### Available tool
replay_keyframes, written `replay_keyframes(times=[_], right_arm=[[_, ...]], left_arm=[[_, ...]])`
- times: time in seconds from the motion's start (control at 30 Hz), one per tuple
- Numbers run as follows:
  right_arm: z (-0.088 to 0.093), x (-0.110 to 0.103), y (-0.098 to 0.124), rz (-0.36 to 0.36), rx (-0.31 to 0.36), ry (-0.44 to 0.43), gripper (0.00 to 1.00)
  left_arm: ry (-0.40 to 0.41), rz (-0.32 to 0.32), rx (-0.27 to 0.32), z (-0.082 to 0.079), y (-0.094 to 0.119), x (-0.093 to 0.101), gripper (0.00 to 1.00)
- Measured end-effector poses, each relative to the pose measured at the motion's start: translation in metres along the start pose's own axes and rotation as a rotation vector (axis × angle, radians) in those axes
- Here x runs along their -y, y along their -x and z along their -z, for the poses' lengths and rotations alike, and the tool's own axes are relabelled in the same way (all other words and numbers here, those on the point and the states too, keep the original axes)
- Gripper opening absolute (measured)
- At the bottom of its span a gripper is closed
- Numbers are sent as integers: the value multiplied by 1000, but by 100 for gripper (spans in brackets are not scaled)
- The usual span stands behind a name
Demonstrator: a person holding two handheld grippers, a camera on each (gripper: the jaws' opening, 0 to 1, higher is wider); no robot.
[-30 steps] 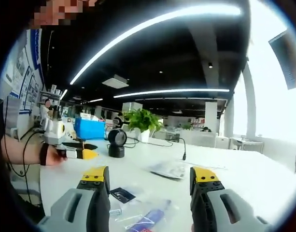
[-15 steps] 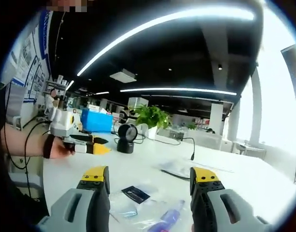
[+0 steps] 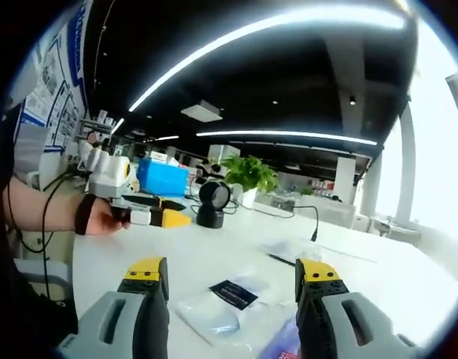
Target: Clip sheet goods on table flip sheet goods clip sheet goods scan sheet goods put sheet goods back to table
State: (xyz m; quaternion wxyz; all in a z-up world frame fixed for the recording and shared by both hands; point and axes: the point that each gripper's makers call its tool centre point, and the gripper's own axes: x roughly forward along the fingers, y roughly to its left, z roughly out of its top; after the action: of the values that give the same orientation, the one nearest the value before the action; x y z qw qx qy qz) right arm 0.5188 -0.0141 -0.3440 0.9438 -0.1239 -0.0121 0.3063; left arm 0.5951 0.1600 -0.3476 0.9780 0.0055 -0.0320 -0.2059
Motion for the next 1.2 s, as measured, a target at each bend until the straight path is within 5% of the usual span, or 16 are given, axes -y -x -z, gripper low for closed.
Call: replay_keyframes(times=[0.7, 1.2], right_arm=[[36, -22, -18, -24, -126, 136, 62], [48, -17, -19, -19, -160, 94, 55]], left_arm=[[3, 3, 6, -1, 0, 0, 33], [2, 6, 10, -2, 0, 1, 33]])
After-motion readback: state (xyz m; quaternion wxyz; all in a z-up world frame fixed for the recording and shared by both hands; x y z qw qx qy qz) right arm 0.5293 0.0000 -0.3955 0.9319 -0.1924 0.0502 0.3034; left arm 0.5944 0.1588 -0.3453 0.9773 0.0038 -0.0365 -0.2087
